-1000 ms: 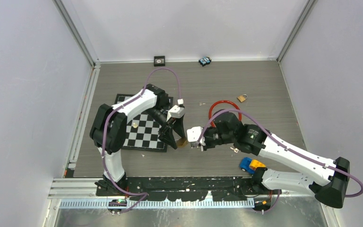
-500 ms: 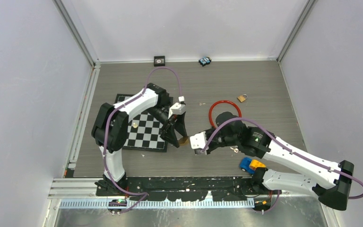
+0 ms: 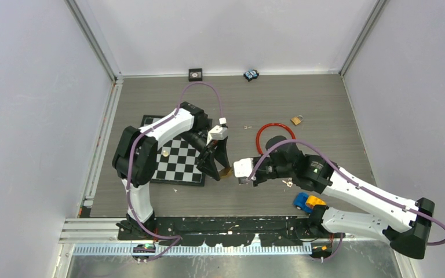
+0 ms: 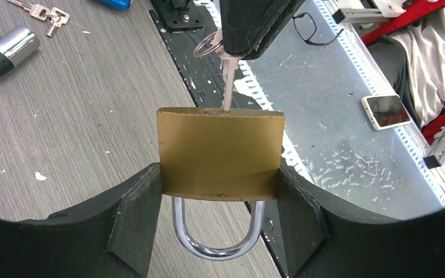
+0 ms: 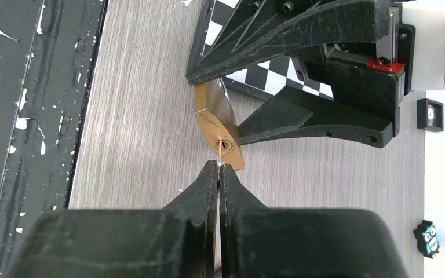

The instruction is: Unlock with the key

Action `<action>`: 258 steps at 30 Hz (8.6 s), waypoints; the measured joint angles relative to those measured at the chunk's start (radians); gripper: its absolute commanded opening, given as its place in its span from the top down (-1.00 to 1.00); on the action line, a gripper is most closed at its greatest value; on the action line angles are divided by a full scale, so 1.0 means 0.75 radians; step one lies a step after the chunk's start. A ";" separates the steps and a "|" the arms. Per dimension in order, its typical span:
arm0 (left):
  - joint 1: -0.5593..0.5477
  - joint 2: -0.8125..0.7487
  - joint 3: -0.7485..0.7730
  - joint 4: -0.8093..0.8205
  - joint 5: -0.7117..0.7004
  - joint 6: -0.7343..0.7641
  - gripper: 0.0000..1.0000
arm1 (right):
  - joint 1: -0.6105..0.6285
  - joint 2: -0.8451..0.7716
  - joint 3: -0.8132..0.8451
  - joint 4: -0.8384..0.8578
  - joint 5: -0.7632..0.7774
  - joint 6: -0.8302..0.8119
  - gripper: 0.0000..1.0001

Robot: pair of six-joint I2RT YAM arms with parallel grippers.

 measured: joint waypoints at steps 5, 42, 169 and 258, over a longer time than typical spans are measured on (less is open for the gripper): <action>0.001 -0.001 0.000 0.001 -0.003 -0.014 1.00 | -0.029 0.013 0.001 0.015 -0.026 0.061 0.99; 0.022 -0.028 -0.062 0.129 0.139 -0.264 1.00 | -0.049 -0.056 -0.030 -0.002 -0.007 -0.227 0.99; 0.025 -0.702 -0.372 -0.041 0.157 0.735 1.00 | -0.157 0.161 0.576 -0.555 -0.348 0.042 0.99; 0.121 -0.602 -0.438 0.357 0.156 -0.124 1.00 | 0.361 0.582 0.944 -0.799 0.281 -0.223 0.99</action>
